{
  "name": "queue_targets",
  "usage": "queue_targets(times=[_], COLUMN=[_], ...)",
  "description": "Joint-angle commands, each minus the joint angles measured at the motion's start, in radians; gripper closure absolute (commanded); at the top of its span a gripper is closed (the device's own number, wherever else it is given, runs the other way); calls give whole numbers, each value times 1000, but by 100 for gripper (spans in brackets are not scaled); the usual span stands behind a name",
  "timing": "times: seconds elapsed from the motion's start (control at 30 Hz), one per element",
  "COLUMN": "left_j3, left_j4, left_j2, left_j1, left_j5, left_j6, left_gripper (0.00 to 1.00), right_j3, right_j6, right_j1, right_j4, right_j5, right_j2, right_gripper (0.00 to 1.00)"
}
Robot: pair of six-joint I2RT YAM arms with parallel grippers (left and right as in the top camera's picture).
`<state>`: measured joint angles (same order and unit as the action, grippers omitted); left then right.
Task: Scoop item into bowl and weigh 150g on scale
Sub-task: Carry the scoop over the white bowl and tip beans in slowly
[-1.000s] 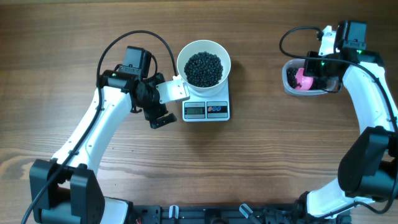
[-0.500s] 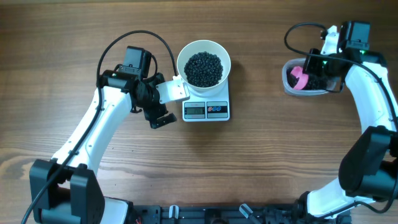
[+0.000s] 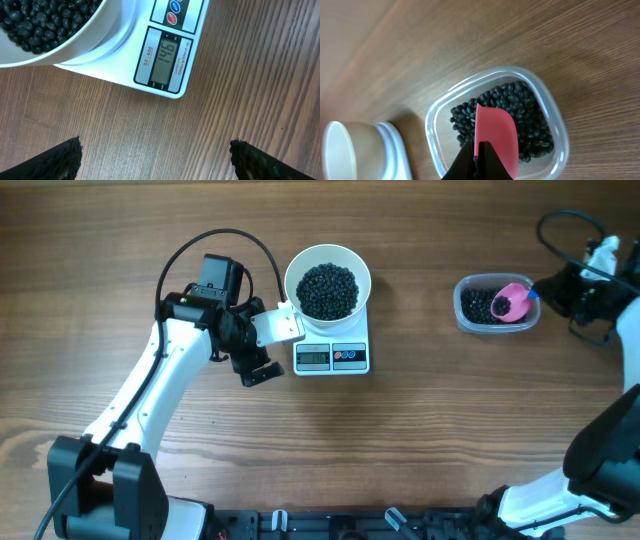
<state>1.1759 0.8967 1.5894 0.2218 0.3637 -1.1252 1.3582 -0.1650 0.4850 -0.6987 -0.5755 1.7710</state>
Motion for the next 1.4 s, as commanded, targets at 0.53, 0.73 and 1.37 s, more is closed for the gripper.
queue_targets(times=[0.53,0.73,1.37], left_j3=[9,9,9], left_j4=[1,1,1], left_j2=[-3,-3,-3], left_j1=[5,5,5], left_j5=[13,13,13], left_j6=[-19,-19,-19], left_gripper=[0,0,0], right_j3=[24,24,24], right_j6=[6,10,531], right_j1=[-275,-486,-701], right_j4=[400,496,531], right_j5=[-496,-325,3], right_j2=[-17,-16,-16], right_gripper=[96,96,96])
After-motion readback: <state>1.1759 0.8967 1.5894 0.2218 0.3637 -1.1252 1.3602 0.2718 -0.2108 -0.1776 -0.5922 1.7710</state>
